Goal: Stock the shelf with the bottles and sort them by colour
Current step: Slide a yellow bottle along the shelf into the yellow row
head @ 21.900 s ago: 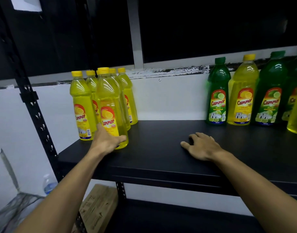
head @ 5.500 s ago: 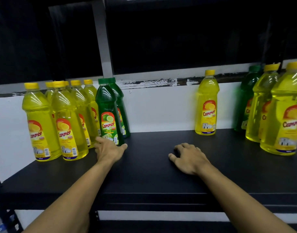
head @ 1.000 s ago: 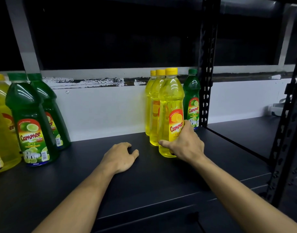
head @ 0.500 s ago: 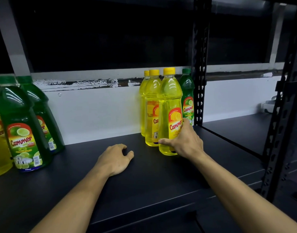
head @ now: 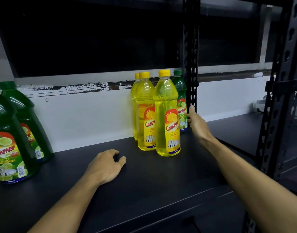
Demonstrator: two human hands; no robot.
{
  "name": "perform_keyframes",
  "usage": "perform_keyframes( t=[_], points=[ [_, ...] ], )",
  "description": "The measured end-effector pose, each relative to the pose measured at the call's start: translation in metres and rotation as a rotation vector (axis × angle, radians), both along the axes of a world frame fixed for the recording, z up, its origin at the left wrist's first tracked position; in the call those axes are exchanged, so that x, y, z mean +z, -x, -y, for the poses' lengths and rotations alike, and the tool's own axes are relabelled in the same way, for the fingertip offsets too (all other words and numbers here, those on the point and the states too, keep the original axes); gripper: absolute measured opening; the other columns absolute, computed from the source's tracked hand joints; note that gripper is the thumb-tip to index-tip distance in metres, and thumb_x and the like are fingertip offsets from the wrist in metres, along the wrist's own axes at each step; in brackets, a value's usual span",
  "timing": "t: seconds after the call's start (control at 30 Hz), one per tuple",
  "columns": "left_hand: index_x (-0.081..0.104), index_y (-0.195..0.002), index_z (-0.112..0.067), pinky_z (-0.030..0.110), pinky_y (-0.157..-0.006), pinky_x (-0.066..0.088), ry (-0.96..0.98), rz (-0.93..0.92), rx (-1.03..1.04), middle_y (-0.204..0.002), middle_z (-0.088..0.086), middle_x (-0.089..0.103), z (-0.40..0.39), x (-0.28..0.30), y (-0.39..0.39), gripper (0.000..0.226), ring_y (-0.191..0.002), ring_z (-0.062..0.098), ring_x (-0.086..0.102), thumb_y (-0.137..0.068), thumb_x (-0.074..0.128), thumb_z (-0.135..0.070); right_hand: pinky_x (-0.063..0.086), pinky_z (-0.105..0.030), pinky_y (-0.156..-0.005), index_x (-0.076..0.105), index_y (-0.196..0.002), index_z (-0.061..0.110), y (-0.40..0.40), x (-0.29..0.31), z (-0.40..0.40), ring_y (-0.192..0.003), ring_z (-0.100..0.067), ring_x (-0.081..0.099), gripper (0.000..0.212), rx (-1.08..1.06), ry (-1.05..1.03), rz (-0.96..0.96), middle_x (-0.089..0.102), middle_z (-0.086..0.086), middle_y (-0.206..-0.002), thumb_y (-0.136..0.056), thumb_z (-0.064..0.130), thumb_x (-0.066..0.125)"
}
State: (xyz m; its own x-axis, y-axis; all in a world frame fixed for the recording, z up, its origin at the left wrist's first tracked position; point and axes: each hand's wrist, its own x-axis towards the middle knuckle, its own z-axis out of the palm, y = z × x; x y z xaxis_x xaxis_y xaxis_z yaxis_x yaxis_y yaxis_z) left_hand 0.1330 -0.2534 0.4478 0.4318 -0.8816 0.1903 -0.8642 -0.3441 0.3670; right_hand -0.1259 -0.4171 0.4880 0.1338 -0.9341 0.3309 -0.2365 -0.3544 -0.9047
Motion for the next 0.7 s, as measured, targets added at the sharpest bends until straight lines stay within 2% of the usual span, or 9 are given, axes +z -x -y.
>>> perform_keyframes(
  t=[0.07, 0.1, 0.13, 0.2, 0.33, 0.4, 0.47, 0.6, 0.7],
  points=[
    [0.046, -0.143, -0.026, 0.035, -0.105, 0.038, 0.002, 0.009, 0.006, -0.146, -0.007, 0.046, 0.001, -0.001, 0.001, 0.056, -0.134, 0.016, 0.043, -0.095, 0.045, -0.054, 0.045, -0.038, -0.084, 0.057, -0.107, 0.012, 0.003, -0.003, 0.03, -0.097, -0.024, 0.057, 0.053, -0.128, 0.005, -0.065, 0.061, -0.007, -0.105, -0.095, 0.06, 0.037],
    [0.045, -0.143, -0.027, 0.035, -0.105, 0.038, 0.004, 0.014, 0.011, -0.146, -0.007, 0.046, 0.001, -0.001, 0.002, 0.055, -0.134, 0.016, 0.043, -0.095, 0.045, -0.054, 0.046, -0.038, -0.084, 0.056, -0.109, 0.011, 0.002, -0.005, 0.047, -0.098, -0.026, 0.057, 0.043, -0.189, -0.005, -0.155, 0.061, -0.01, -0.107, -0.095, 0.051, 0.048],
    [0.045, -0.143, -0.027, 0.035, -0.104, 0.039, 0.004, 0.017, 0.016, -0.146, -0.007, 0.046, 0.001, -0.001, 0.002, 0.055, -0.133, 0.016, 0.043, -0.095, 0.045, -0.055, 0.048, -0.041, -0.087, 0.054, -0.116, 0.009, 0.0, -0.006, 0.06, -0.103, -0.028, 0.058, 0.044, -0.218, -0.024, -0.247, 0.06, -0.011, -0.114, -0.092, 0.046, 0.058],
    [0.045, -0.143, -0.028, 0.035, -0.103, 0.038, 0.005, 0.025, 0.019, -0.146, -0.008, 0.046, 0.002, -0.001, 0.003, 0.055, -0.133, 0.015, 0.043, -0.095, 0.044, -0.055, 0.049, -0.047, -0.094, 0.045, -0.129, 0.009, -0.008, -0.006, 0.083, -0.111, -0.031, 0.057, 0.063, -0.215, -0.05, -0.371, 0.055, -0.014, -0.124, -0.083, 0.045, 0.07],
    [0.045, -0.142, -0.027, 0.032, -0.102, 0.039, 0.023, 0.031, 0.022, -0.144, -0.008, 0.047, 0.004, -0.001, 0.003, 0.054, -0.131, 0.014, 0.045, -0.095, 0.045, -0.053, 0.044, -0.052, -0.101, 0.029, -0.14, 0.009, -0.026, -0.004, 0.108, -0.123, -0.034, 0.049, 0.095, -0.157, -0.052, -0.394, 0.046, -0.016, -0.135, -0.071, 0.048, 0.08],
    [0.046, -0.141, -0.027, 0.032, -0.103, 0.039, 0.039, 0.028, 0.022, -0.144, -0.009, 0.047, 0.005, -0.002, 0.003, 0.053, -0.13, 0.013, 0.045, -0.095, 0.047, -0.053, 0.043, -0.053, -0.102, 0.026, -0.141, 0.01, -0.032, -0.007, 0.116, -0.123, -0.033, 0.049, 0.106, -0.118, -0.067, -0.354, 0.047, -0.014, -0.135, -0.062, 0.051, 0.084],
    [0.047, -0.139, -0.027, 0.031, -0.103, 0.04, 0.048, 0.028, 0.02, -0.142, -0.009, 0.048, 0.006, -0.003, 0.002, 0.052, -0.129, 0.013, 0.046, -0.094, 0.047, -0.053, 0.044, -0.054, -0.101, 0.026, -0.138, 0.012, -0.036, -0.011, 0.123, -0.119, -0.031, 0.052, 0.105, -0.096, -0.079, -0.295, 0.05, -0.012, -0.131, -0.06, 0.048, 0.086],
    [0.048, -0.138, -0.029, 0.031, -0.102, 0.041, 0.05, 0.033, 0.022, -0.141, -0.01, 0.049, 0.007, -0.003, 0.001, 0.051, -0.128, 0.012, 0.046, -0.094, 0.047, -0.053, 0.046, -0.047, -0.098, 0.026, -0.135, 0.01, -0.039, -0.014, 0.126, -0.111, -0.029, 0.055, 0.09, -0.112, -0.07, -0.244, 0.053, -0.012, -0.123, -0.071, 0.037, 0.083],
    [0.048, -0.138, -0.029, 0.031, -0.099, 0.04, 0.044, 0.038, 0.03, -0.141, -0.009, 0.049, 0.007, -0.002, 0.001, 0.051, -0.128, 0.013, 0.046, -0.094, 0.047, -0.053, 0.048, -0.05, -0.097, 0.027, -0.13, 0.012, -0.035, -0.015, 0.121, -0.108, -0.028, 0.057, 0.09, -0.133, -0.065, -0.28, 0.055, -0.01, -0.119, -0.068, 0.043, 0.084]
  ],
)
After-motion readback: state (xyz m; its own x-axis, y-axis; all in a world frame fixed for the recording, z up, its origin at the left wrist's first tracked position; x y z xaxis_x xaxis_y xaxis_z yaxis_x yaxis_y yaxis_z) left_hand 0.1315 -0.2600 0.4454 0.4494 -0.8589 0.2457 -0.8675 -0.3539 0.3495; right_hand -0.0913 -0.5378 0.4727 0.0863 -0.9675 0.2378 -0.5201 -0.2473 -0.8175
